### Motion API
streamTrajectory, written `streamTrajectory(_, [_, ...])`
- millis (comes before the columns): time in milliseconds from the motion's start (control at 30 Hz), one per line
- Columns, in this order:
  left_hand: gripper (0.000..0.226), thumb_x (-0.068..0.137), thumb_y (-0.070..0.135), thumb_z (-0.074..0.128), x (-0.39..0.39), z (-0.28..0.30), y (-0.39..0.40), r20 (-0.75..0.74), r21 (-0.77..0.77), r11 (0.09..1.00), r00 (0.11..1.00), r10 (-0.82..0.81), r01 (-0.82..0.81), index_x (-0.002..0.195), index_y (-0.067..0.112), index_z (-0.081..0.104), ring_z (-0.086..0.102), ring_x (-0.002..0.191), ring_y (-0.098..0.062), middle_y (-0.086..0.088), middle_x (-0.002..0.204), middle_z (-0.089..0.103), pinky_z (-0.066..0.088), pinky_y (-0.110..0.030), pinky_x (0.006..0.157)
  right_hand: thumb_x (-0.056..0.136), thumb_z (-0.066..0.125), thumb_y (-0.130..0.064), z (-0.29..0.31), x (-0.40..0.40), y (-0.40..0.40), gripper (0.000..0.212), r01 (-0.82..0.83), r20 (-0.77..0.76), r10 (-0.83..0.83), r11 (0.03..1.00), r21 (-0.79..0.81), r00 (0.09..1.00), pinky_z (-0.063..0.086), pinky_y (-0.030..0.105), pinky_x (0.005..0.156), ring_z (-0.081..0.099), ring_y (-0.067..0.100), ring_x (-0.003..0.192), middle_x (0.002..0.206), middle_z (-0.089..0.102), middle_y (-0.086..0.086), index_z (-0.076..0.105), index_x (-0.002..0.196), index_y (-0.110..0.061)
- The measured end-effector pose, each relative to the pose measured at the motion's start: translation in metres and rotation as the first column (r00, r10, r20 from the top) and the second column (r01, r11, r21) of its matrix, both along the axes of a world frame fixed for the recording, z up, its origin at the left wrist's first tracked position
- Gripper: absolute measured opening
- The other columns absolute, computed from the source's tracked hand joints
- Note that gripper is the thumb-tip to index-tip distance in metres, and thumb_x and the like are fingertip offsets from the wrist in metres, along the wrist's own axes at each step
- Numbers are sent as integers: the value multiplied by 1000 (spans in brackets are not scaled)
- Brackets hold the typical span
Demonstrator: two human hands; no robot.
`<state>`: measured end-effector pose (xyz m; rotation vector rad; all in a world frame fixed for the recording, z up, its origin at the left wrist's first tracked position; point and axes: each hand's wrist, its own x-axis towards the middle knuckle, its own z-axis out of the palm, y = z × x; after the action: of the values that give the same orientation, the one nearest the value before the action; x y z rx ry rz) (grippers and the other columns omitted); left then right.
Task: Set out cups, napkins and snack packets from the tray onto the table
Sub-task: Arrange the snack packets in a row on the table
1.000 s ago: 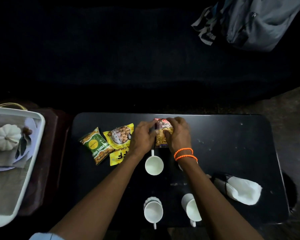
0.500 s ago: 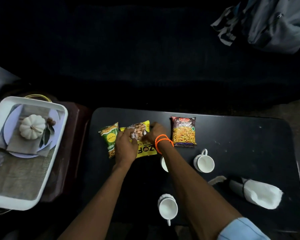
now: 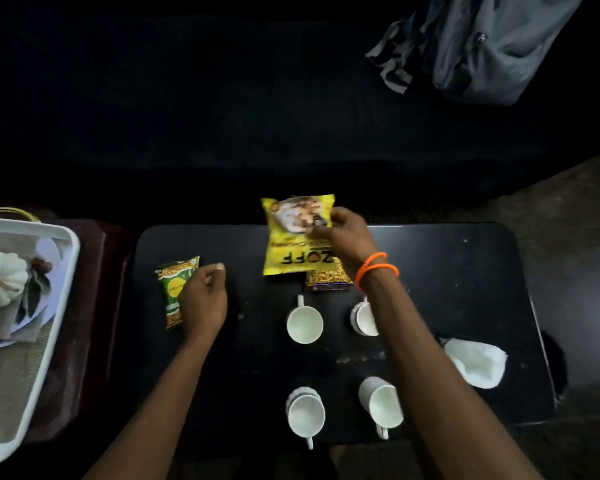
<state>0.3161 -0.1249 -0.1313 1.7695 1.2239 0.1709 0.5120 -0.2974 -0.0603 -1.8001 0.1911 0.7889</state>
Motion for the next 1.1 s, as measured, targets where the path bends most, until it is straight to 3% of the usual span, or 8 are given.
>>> streamTrajectory(100, [38,101,52,51,25,10,-19,66,-63,996,997,-52,56,102,19,70,71,90,-29,-7,92,74,58,-46,82,77,73,5,10,28,-71,33,203,27,-201,978,-51,979,59,47,74,69,31,86,105,75,20,70,108,-5])
streamTrajectory(233, [35,101,47,54,81,23,-55,110,70,958,953,-284,277,99,18,73,67,86,-20,-1,91,72,45,-24,66,77,75,4,6,51,-147,40,329,-20,-335,933,-147,942,61,55,75,73,40,88,107,75,23,69,115,-6])
streamTrajectory(300, [26,99,40,60,112,28,-80,134,97,907,897,-421,411,101,18,75,67,88,-19,-3,96,72,47,-25,70,77,75,4,2,56,-168,41,313,-51,-324,937,-155,945,62,57,72,75,39,85,103,76,21,69,116,-7])
streamTrajectory(400, [25,97,34,63,147,30,-117,111,97,803,795,-596,588,111,18,75,66,93,-19,-5,103,70,55,-34,84,76,78,5,-14,60,-188,58,263,-46,-281,937,-231,959,61,38,72,71,30,90,106,73,9,61,130,-7])
streamTrajectory(500, [28,95,29,64,170,26,-145,51,159,688,690,-722,708,119,17,72,65,97,-24,-8,109,66,55,-37,87,73,86,-3,-35,57,-199,77,210,67,-201,874,-438,977,48,30,88,61,31,120,135,61,15,51,142,-10])
streamTrajectory(733, [60,90,37,73,204,0,-192,-10,40,551,552,-834,833,146,28,55,56,121,-30,-11,130,51,46,-35,103,76,83,-8,-59,47,-199,77,-39,222,169,869,-493,960,34,38,118,44,30,141,153,47,13,53,145,-22])
streamTrajectory(833, [71,84,43,78,211,-10,-204,-50,20,555,555,-830,832,149,30,51,52,128,-32,-14,134,50,42,-36,109,74,83,-6,-58,49,-203,73,-169,247,350,821,-545,903,32,22,109,45,33,140,157,41,15,58,141,-22])
streamTrajectory(1100, [82,77,34,87,195,-14,-221,-102,31,571,571,-814,820,150,28,50,56,125,-35,-16,133,58,45,-40,109,79,78,-12,-60,36,-211,69,-311,153,518,696,-647,841,40,36,111,47,32,139,163,32,4,55,142,-30])
